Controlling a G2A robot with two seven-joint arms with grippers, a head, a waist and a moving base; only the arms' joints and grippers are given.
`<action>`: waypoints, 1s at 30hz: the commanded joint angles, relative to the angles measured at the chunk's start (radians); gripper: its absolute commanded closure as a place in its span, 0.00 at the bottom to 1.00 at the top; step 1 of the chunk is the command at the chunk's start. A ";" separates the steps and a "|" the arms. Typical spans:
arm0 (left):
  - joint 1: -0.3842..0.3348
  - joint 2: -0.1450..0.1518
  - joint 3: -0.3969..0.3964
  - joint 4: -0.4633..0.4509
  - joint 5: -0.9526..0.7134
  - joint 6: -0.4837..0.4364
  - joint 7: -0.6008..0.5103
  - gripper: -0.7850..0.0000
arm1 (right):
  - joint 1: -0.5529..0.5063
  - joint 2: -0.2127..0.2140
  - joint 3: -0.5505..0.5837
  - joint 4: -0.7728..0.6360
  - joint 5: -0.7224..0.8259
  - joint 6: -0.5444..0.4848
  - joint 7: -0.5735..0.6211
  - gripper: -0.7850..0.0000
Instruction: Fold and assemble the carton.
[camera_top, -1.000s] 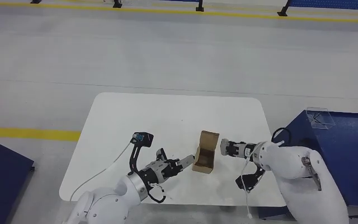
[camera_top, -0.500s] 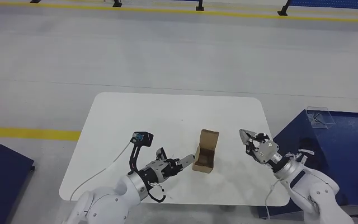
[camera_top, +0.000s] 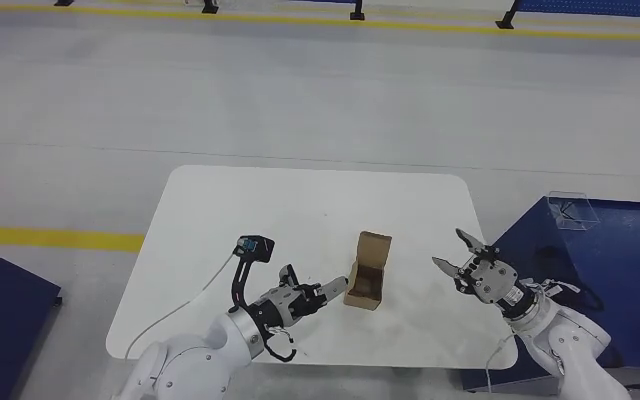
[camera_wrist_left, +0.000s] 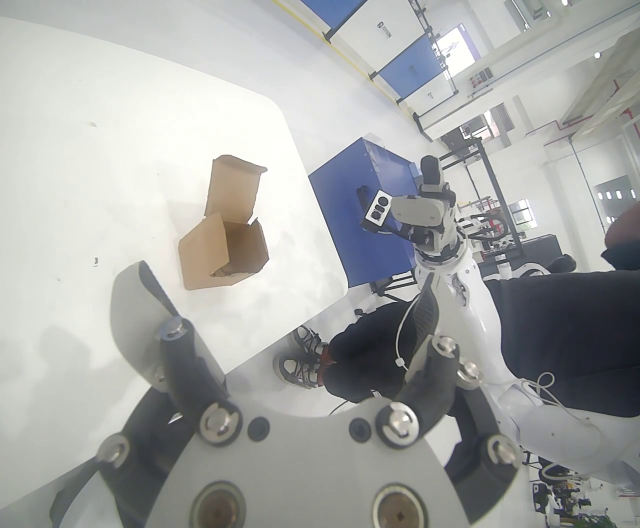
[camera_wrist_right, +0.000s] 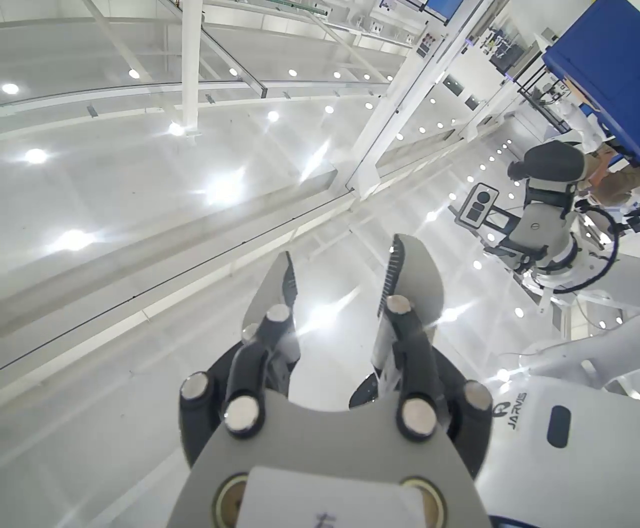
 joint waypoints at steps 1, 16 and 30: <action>0.000 0.000 0.000 0.000 0.000 0.000 0.000 0.00 | 0.000 0.000 0.000 0.000 0.000 0.000 0.000 0.00; 0.001 0.000 0.000 0.002 0.000 -0.002 0.003 0.00 | 0.003 0.000 0.006 -0.004 -0.011 -0.010 -0.003 0.00; -0.276 -0.039 0.200 0.259 0.131 0.074 -0.080 0.00 | -0.135 0.051 0.179 -0.216 -0.833 -0.083 0.133 0.00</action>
